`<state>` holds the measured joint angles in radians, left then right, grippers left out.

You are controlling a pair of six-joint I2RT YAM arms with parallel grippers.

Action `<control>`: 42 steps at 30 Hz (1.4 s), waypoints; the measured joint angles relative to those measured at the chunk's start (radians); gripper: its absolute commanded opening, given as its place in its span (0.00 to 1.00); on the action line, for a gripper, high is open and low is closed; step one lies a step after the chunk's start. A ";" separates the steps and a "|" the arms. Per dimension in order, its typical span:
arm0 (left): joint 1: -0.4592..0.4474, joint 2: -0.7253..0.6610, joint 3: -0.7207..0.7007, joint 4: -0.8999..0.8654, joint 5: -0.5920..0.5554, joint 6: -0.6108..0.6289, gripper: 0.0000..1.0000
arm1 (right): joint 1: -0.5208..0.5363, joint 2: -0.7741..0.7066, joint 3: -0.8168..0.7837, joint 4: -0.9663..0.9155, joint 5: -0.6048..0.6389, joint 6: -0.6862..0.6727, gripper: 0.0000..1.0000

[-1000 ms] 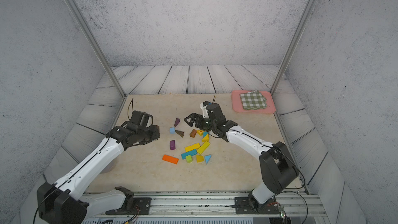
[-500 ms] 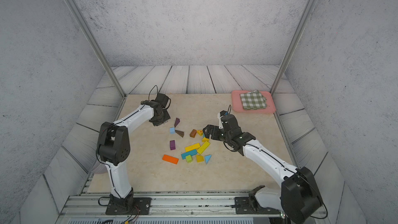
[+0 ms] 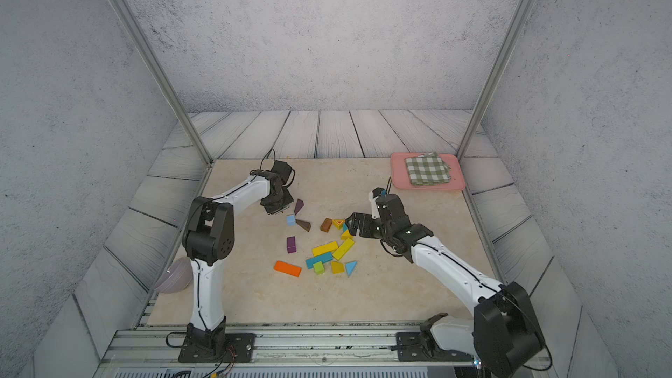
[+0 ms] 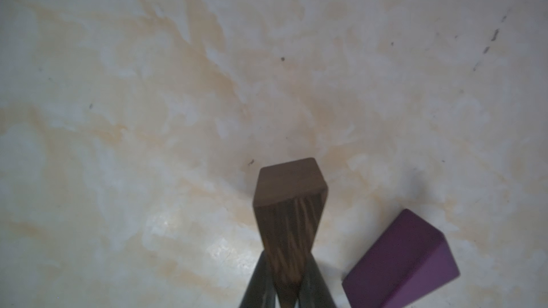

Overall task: Assemble a small pinwheel with building blocks
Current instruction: Assemble the building block at the center of the board.

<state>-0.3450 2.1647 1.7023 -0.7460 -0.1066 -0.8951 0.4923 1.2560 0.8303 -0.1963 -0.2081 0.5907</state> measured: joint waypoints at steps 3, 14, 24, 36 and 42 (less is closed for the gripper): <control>-0.005 0.013 0.012 0.015 0.010 -0.004 0.00 | -0.003 0.000 -0.014 0.009 -0.003 0.000 0.99; -0.022 0.064 0.045 0.023 0.028 -0.003 0.00 | -0.014 0.000 -0.023 0.014 -0.011 -0.002 0.99; -0.023 0.064 0.050 0.014 0.032 -0.002 0.16 | -0.018 0.000 -0.023 0.001 -0.018 -0.025 0.99; -0.023 0.064 0.056 0.001 0.033 0.013 0.30 | -0.034 -0.019 -0.030 -0.037 -0.008 -0.053 0.99; -0.023 0.063 0.056 -0.001 0.041 0.018 0.31 | -0.034 -0.022 -0.030 -0.040 -0.006 -0.068 0.99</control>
<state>-0.3679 2.2280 1.7588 -0.7471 -0.0654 -0.8772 0.4587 1.2339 0.8001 -0.2363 -0.2142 0.5228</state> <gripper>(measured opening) 0.293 0.988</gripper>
